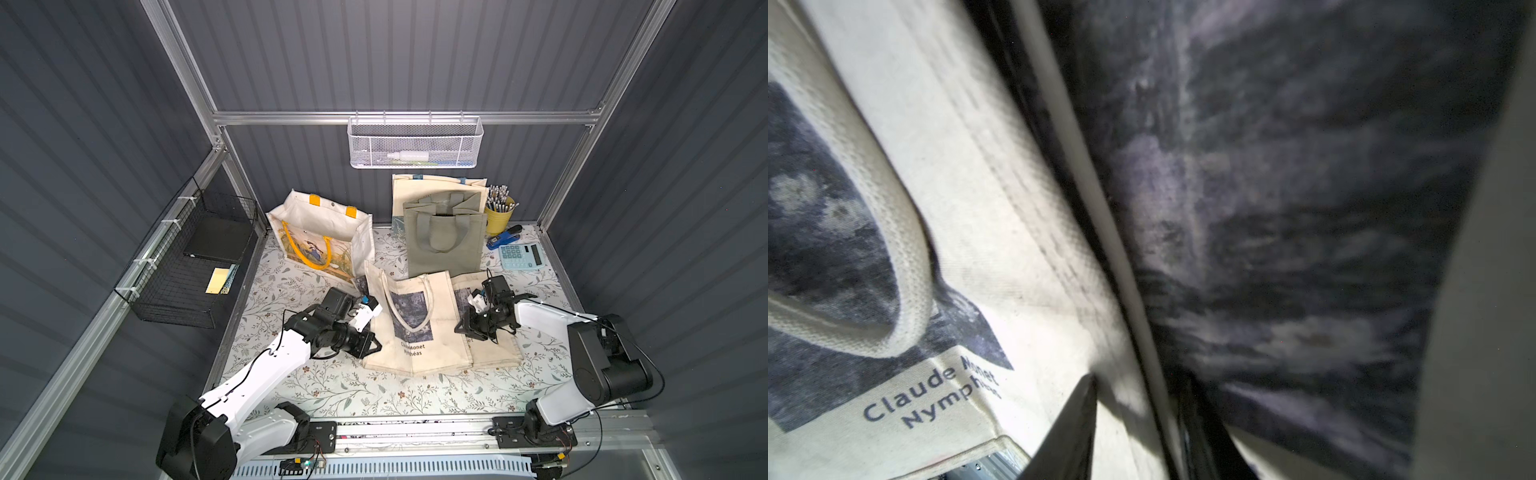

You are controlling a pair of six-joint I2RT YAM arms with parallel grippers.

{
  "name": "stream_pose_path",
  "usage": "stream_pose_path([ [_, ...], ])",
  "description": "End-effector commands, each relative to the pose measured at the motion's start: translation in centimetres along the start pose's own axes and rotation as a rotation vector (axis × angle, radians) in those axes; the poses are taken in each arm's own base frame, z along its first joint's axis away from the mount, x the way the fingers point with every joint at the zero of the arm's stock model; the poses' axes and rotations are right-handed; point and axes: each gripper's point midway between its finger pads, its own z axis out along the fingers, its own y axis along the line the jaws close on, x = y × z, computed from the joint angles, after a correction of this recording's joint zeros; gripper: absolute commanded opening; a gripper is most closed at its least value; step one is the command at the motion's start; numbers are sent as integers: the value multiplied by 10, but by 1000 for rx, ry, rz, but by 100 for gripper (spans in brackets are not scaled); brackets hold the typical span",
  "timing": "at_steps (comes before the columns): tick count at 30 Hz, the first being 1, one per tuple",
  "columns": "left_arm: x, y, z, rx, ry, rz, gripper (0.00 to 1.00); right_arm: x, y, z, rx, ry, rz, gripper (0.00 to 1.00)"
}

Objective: Put away the canvas bag
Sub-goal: Pick up the canvas bag from the center of the board.

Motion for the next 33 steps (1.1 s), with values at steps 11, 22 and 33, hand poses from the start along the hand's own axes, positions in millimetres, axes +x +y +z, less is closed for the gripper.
stream_pose_path([
  [11,12,-8,7,73,70,2,0,24,-7,30,-41,114,45,36],
  [22,2,-18,0,99,64,45,0,3,21,1,-87,17,-30,0],
  [33,-52,-57,-36,168,-91,144,0,-46,44,-135,-39,-397,-107,0],
])
